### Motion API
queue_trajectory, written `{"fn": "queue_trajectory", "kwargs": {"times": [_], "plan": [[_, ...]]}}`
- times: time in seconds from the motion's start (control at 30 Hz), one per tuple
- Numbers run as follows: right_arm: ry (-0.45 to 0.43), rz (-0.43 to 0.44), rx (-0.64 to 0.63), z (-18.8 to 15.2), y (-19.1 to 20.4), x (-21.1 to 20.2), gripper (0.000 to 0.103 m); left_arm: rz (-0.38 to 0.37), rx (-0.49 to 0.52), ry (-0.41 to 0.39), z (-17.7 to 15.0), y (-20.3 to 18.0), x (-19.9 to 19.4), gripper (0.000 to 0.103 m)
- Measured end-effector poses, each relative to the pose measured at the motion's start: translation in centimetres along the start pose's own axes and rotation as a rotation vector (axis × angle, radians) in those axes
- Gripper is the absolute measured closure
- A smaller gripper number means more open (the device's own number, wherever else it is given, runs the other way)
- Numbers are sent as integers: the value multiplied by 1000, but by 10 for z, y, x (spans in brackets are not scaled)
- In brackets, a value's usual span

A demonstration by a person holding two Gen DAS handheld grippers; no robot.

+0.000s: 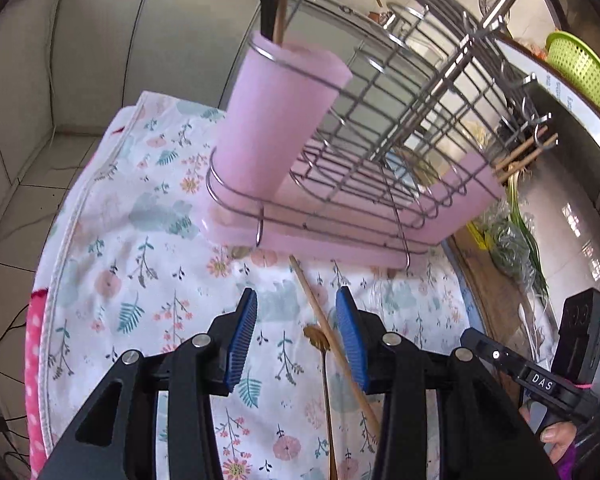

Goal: Organize utensils
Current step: 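Lower the left tool toward a wooden chopstick while the right tool lowers toward dark chopsticks, then grasp a gold spoon with the left tool while the right tool grasps a dark chopstick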

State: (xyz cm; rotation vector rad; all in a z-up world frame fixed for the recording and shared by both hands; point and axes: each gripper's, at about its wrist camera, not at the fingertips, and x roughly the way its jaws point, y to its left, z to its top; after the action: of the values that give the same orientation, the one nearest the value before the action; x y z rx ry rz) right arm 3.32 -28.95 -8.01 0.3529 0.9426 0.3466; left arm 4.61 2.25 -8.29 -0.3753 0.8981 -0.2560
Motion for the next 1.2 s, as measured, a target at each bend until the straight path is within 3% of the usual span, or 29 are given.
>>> {"fn": "queue_trajectory", "kwargs": {"times": [0.2, 0.33, 0.5, 0.73, 0.93, 1.2], "plan": [[74, 70, 41, -7, 0, 17, 67, -56, -22, 135, -18, -4, 26, 66], [142, 157, 136, -7, -7, 36, 67, -76, -11, 171, -24, -8, 36, 69], [207, 218, 250, -10, -18, 58, 80, -68, 41, 204, -29, -16, 47, 75], [223, 224, 273, -11, -17, 75, 88, -28, 75, 246, -34, -23, 67, 86], [217, 231, 290, -11, -24, 80, 96, -41, 53, 266, -35, -21, 77, 99], [197, 233, 285, -11, -31, 75, 102, -45, 50, 244, -32, -18, 69, 102]]}}
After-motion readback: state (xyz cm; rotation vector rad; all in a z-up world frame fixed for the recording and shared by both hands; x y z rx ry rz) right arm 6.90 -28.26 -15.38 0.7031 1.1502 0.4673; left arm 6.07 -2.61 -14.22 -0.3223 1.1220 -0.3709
